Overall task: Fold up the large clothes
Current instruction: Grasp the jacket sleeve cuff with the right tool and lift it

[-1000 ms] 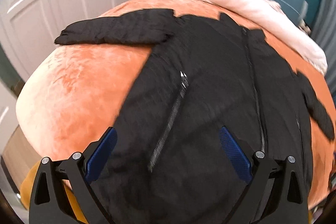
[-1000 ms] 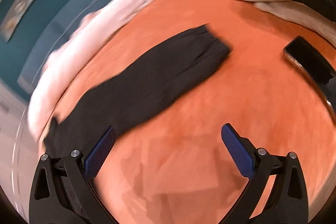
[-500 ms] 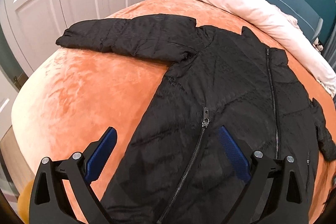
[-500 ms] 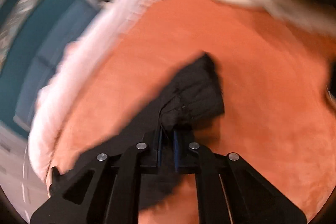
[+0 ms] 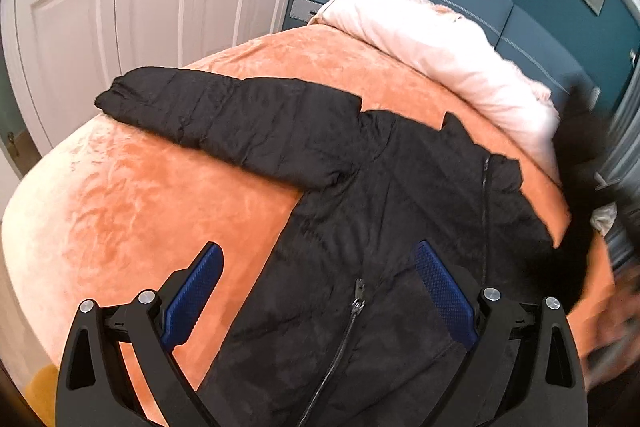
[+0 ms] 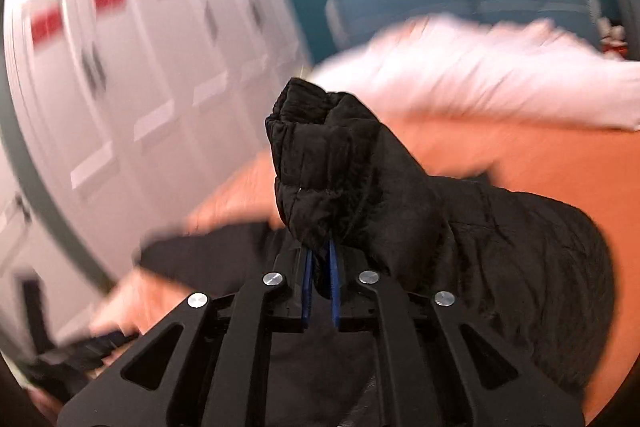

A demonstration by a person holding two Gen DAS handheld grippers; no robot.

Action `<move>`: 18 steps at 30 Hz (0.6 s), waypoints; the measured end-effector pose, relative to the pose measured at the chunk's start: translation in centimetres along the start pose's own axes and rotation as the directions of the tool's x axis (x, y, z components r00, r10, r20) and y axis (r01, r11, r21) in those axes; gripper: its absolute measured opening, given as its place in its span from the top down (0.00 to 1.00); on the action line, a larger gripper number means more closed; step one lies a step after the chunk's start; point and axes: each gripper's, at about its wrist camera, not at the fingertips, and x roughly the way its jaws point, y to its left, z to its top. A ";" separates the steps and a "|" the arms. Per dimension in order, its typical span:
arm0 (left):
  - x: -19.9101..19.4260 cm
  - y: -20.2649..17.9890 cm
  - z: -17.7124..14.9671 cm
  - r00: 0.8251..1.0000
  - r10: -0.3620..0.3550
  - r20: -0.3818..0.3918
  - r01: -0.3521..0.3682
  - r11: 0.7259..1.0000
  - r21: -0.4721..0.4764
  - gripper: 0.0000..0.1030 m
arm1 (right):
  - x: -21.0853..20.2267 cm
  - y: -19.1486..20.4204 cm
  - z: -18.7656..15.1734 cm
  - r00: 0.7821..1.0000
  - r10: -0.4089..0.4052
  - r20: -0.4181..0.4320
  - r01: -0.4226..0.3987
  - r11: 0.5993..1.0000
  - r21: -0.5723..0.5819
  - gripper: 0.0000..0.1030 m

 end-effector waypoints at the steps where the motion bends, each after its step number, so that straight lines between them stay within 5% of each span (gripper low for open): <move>1: 0.2 0.2 0.3 1.000 -0.019 -0.003 0.019 1.000 -0.013 0.09 | 3.3 1.1 -1.7 0.996 0.003 -0.087 -0.003 1.000 -0.006 0.86; 3: 1.0 0.3 0.8 0.998 -0.061 -0.028 0.060 0.998 -0.032 0.09 | 7.0 2.3 -5.0 0.979 -0.011 -0.202 0.013 1.000 0.006 0.57; 6: 3.0 -0.1 1.3 0.989 -0.119 -0.093 0.114 0.992 -0.057 0.09 | 6.3 2.9 -8.5 0.970 0.044 -0.240 -0.026 0.997 0.078 0.57; 9: 5.4 -1.2 1.6 0.976 -0.170 -0.135 0.162 0.984 -0.069 0.07 | 0.0 1.4 -9.6 0.987 0.046 -0.154 -0.030 0.994 0.104 0.53; 12: 8.7 -2.9 1.5 0.955 -0.227 -0.191 0.215 0.973 -0.083 0.07 | -5.8 -3.4 -10.0 0.994 -0.077 -0.082 0.088 0.987 0.131 0.52; 16: 13.7 -5.2 0.4 0.917 -0.290 -0.273 0.269 0.957 -0.112 0.08 | -10.3 -11.1 -11.1 0.949 -0.305 -0.080 0.315 0.907 0.281 0.51; 18: 15.3 -6.3 -0.2 0.916 -0.280 -0.288 0.262 0.960 -0.102 0.18 | -11.8 -14.6 -11.1 0.930 -0.361 -0.066 0.359 0.856 0.372 0.66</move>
